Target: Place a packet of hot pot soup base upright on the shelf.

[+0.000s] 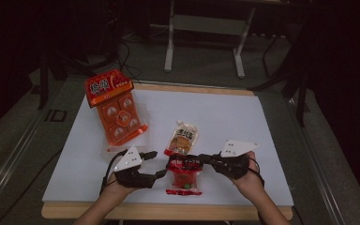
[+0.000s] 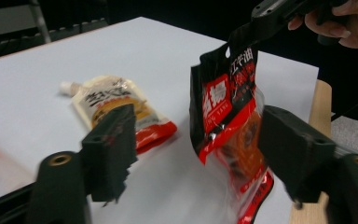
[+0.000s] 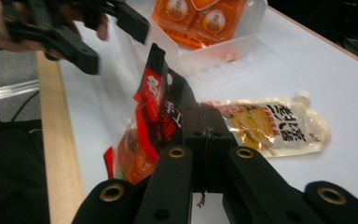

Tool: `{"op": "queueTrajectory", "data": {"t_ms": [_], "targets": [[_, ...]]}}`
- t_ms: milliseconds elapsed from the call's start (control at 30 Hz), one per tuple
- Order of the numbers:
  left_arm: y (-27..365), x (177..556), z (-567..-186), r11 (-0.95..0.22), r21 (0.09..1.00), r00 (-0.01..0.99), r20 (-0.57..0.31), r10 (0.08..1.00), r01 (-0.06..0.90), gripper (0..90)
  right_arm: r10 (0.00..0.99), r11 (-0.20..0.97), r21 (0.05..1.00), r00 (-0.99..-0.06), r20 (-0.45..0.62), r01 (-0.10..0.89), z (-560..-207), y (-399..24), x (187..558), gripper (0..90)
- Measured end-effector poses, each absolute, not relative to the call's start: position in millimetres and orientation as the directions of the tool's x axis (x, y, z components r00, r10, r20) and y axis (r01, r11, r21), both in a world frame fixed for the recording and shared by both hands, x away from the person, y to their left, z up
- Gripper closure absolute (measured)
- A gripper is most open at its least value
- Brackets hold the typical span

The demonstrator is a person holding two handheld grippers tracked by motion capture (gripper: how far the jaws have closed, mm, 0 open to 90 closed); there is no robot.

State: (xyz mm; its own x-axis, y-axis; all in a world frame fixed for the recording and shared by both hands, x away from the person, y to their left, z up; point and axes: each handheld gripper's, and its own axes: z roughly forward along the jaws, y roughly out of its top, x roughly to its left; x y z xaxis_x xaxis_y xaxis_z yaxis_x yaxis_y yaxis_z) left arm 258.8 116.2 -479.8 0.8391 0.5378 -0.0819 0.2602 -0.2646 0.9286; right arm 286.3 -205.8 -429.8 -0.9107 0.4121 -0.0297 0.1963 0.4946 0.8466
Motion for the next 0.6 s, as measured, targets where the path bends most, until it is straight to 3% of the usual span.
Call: {"op": "queueTrajectory", "data": {"t_ms": [333, 600], "targets": [[100, 267, -479, -0.276, 0.923, 0.869, -0.108, 0.483, 0.268, 48.2, 0.391, 0.486, 0.857, -0.919, -0.037, 0.172, -425, -204, 278, 90.0], [98, 271, -480, -0.302, 0.922, 0.881, -0.078, 0.467, 0.242, 74.7, 0.387, 0.483, 0.859, -0.922, -0.035, 0.170, -424, -203, 275, 90.0]]}}
